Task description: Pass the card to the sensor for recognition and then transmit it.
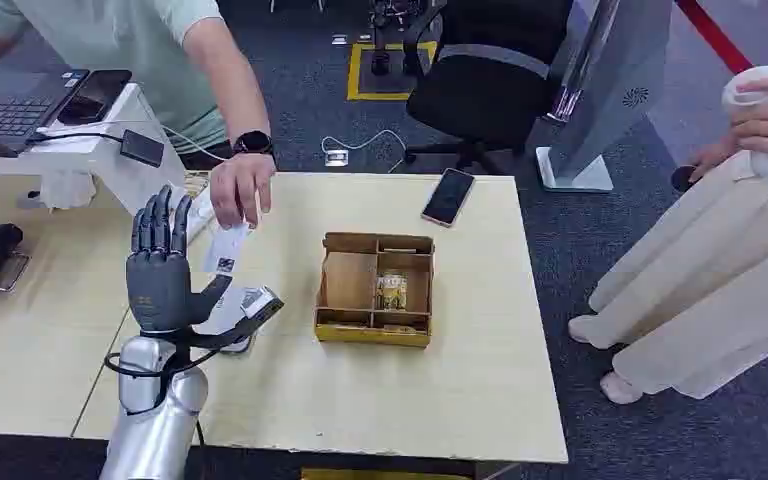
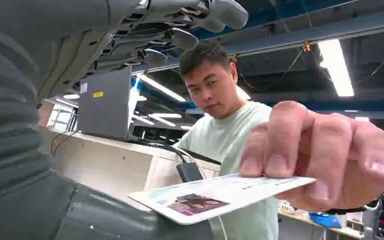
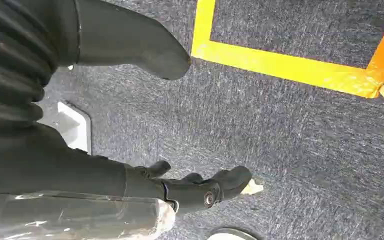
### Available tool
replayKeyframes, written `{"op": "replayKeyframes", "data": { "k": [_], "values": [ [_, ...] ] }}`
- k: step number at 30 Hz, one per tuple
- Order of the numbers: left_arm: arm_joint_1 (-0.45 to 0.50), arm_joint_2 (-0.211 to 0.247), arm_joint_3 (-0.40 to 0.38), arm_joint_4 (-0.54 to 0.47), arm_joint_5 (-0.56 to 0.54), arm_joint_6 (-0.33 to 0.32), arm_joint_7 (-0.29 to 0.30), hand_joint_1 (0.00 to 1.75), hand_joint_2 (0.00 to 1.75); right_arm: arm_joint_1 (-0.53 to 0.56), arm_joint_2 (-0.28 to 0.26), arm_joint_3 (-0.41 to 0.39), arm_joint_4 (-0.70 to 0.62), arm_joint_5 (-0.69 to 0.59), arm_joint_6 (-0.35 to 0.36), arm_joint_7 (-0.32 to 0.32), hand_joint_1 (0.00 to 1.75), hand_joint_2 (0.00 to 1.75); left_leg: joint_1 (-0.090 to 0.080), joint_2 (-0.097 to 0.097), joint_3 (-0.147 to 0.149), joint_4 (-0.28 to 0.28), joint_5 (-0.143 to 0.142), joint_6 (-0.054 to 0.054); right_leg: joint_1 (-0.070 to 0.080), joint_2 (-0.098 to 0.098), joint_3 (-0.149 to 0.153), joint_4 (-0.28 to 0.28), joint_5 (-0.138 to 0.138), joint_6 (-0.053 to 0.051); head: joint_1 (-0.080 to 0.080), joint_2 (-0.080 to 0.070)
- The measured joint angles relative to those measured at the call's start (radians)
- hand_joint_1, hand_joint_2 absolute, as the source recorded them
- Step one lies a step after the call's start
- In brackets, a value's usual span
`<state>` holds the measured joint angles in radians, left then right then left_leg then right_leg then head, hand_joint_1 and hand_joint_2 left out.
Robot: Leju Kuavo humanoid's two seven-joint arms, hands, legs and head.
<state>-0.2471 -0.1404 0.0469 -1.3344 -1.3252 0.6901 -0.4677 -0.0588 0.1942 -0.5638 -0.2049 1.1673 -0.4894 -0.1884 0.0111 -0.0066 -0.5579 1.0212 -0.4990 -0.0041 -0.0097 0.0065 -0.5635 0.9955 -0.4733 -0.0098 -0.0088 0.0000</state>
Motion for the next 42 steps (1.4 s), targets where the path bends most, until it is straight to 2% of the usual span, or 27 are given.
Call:
{"op": "replayKeyframes", "data": {
  "k": [24,25,26,27,42],
  "values": [
    [-0.003,-0.006,0.000,0.005,0.021,0.000,-0.008,0.00,1.75,-0.004,0.000,0.003,0.000,0.001,0.000,0.000,0.00,1.75,0.000,0.000,0.000,0.000,0.000,0.000,0.000,0.000,0.000,0.000,0.000,0.000,0.000,0.000],
    [-0.003,-0.006,0.000,0.006,0.021,0.000,-0.008,0.28,1.75,-0.004,0.000,0.003,0.000,0.001,0.000,0.000,0.00,1.75,0.000,0.000,0.000,0.000,0.000,0.000,0.000,0.000,0.000,0.000,0.000,0.000,0.000,0.000],
    [-0.003,-0.006,0.000,0.006,0.021,0.000,-0.008,1.50,1.75,-0.004,0.000,0.003,0.000,0.001,0.000,0.000,0.00,1.75,0.000,0.000,0.000,0.000,0.000,0.000,0.000,0.000,0.000,0.000,0.000,0.000,0.000,0.000],
    [-0.003,-0.006,0.000,0.006,0.024,0.000,-0.010,1.75,1.75,-0.004,0.000,0.003,0.000,0.001,0.000,0.000,0.00,1.75,0.000,0.000,0.000,0.000,0.000,0.000,0.000,0.000,0.000,0.000,0.000,0.000,0.000,0.000],
    [-0.006,-0.012,0.000,0.008,0.055,0.001,-0.058,1.75,1.75,-0.005,0.000,0.004,0.000,0.001,0.000,0.000,0.00,1.75,0.000,0.000,0.000,0.000,0.000,0.000,0.000,0.000,0.000,0.000,0.000,0.000,0.000,0.000]
  ]
}}
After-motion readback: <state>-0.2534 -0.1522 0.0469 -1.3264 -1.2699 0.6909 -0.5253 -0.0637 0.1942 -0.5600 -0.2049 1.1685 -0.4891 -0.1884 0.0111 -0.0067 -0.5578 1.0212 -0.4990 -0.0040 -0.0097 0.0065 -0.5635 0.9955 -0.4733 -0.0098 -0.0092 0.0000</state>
